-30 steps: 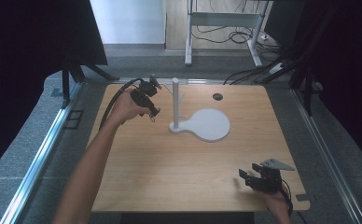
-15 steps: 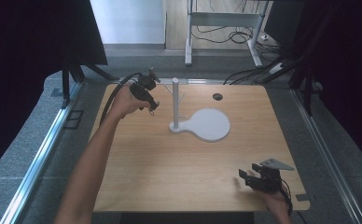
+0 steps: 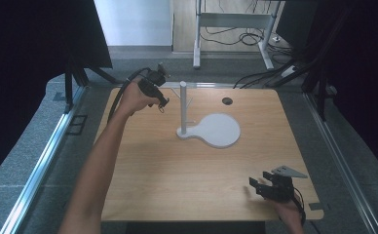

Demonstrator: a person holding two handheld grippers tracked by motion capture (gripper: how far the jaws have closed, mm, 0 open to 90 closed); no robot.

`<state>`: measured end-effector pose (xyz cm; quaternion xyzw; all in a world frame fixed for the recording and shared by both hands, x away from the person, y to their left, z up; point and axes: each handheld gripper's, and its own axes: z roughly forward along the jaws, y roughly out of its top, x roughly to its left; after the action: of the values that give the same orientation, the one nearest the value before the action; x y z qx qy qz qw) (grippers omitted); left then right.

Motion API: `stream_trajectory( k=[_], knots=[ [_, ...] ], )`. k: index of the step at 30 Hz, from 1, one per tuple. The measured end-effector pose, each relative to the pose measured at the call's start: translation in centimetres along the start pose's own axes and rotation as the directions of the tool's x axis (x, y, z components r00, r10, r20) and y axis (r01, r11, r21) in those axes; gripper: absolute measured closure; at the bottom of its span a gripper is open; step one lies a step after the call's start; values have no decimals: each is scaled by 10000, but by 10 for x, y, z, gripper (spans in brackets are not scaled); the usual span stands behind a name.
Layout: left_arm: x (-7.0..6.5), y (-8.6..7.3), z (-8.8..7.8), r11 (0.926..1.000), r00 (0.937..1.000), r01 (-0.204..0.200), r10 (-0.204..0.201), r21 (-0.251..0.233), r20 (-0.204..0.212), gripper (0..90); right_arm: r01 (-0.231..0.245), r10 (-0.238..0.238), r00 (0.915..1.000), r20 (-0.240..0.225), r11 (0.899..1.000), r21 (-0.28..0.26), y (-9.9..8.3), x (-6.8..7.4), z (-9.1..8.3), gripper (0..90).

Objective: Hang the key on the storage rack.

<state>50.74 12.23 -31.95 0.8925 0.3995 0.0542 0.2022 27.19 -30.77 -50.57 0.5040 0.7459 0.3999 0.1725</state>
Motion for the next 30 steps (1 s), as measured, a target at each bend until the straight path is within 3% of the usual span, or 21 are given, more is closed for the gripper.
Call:
stream_trajectory(
  k=[7,16,30],
  knots=[
    [3,9,-5,9995,9995,6,-16,-307,-315,856,-71,71,10000,17,10000,9,0,-1,0,327],
    [2,18,-4,9997,9995,85,-91,-231,-292,856,-54,54,10000,-35,10000,-5,-1,0,0,327],
    [6,20,-8,9997,9987,70,-81,-227,-502,856,45,-44,10000,-73,10000,85,-1,3,1,326]
  ],
)
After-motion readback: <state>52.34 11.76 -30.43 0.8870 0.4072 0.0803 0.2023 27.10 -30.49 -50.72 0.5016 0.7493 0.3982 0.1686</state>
